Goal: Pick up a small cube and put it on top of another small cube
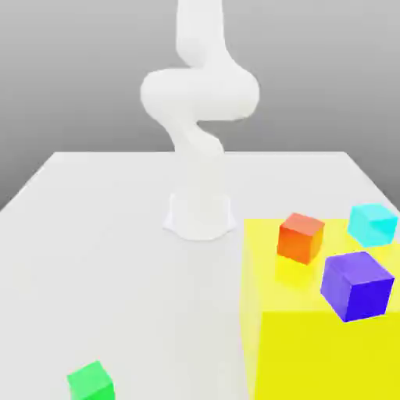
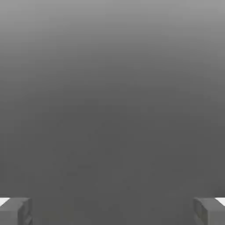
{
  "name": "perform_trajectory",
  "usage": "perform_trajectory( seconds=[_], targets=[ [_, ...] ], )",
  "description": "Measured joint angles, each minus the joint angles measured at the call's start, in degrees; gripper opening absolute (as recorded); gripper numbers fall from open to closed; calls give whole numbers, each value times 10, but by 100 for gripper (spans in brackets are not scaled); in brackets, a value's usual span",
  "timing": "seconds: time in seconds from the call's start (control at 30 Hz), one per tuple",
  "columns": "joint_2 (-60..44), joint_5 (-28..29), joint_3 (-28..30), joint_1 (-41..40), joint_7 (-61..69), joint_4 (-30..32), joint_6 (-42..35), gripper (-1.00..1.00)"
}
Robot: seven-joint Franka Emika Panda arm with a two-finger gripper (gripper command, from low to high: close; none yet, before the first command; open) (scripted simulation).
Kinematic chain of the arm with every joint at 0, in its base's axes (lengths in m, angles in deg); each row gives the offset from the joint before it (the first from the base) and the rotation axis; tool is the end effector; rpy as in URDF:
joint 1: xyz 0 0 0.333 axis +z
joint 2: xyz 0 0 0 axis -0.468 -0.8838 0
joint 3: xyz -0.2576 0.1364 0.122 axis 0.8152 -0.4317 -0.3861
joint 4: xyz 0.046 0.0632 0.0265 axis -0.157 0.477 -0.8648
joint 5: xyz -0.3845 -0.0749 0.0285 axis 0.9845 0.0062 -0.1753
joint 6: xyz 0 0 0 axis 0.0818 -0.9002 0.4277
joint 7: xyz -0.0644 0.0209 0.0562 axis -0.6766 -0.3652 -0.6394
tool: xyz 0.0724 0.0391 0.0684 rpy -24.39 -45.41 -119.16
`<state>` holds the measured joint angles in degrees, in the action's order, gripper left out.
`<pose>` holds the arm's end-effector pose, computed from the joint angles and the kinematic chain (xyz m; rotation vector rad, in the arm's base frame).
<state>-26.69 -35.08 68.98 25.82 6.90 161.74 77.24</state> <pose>0.3798 -0.0081 0.6799 -2.4457 1.1461 -0.9619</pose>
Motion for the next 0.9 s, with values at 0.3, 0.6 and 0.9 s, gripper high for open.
perform_trajectory(
  seconds=[0.3,0.6,0.9],
  targets=[
    [-191,26,-14,-66,-119,5,60,0],
    [-378,41,0,-109,-228,10,120,0],
    [-562,1,15,-138,-299,15,181,0]
  ],
)
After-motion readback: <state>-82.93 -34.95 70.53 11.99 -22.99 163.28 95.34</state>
